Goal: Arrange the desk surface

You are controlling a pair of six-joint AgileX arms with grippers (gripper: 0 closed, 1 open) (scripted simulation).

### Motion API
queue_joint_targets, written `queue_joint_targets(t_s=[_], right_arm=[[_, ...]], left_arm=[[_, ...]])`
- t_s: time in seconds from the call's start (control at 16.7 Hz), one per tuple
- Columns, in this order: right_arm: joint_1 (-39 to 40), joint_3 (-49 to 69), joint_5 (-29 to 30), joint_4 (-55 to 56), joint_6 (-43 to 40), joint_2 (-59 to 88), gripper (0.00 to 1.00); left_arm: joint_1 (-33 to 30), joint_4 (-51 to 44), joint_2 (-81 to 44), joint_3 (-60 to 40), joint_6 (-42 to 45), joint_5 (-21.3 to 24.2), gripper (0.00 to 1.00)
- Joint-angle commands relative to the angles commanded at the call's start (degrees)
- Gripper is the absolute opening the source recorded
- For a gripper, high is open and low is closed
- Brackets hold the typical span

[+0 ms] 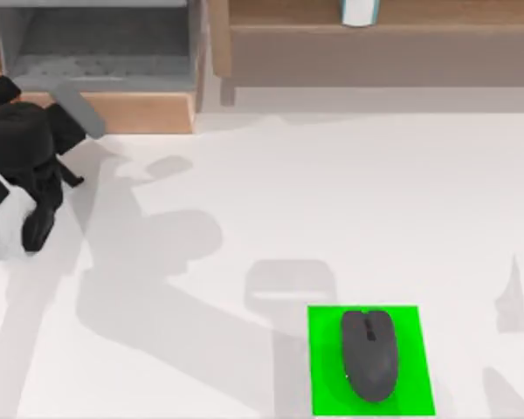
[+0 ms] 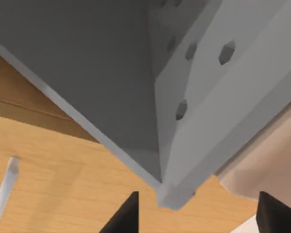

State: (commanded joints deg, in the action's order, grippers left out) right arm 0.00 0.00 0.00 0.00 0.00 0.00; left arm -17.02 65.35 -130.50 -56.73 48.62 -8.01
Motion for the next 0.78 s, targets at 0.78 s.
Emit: queue_joint_targets(t_s=[0.78], right_arm=[[0.0, 0.0, 0.0, 0.0, 0.0, 0.0, 1.0]], left_arm=[[-20.26, -3.3, 1.14, -15.12, -29.39, -21.78, 1.0]])
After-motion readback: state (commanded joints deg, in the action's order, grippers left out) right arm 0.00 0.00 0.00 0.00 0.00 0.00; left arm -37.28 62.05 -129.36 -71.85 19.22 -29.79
